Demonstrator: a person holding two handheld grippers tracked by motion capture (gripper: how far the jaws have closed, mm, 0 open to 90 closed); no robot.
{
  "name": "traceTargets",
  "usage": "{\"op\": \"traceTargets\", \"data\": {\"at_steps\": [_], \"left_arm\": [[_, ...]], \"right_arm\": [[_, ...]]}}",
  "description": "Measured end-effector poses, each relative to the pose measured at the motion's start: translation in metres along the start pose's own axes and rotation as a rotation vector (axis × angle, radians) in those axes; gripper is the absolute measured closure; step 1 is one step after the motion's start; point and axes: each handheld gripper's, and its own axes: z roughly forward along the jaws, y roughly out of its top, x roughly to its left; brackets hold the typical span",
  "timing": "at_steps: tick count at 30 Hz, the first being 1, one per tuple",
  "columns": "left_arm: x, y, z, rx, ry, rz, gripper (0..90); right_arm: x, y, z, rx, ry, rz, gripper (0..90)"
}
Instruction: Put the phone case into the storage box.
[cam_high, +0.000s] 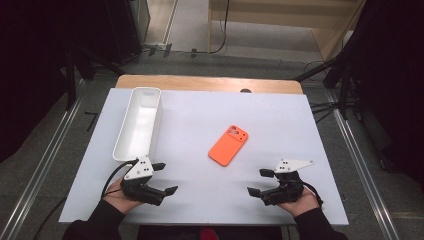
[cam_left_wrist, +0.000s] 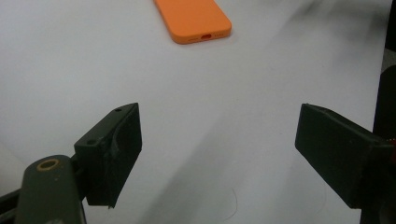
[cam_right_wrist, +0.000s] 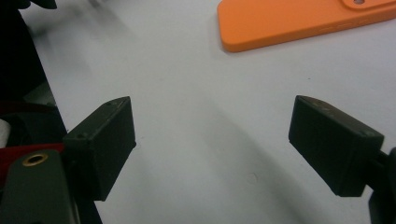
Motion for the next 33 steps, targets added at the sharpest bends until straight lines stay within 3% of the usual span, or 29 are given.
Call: {"op": "traceTargets", "data": {"at_steps": [33], "left_arm": [[-0.0008,-0.0026,-0.0033,0.005,0.008,-0.006,14.9]], "right_arm": [[0.0009,0.0000,0.0002,0.003,0.004,-0.010,13.5]]}}
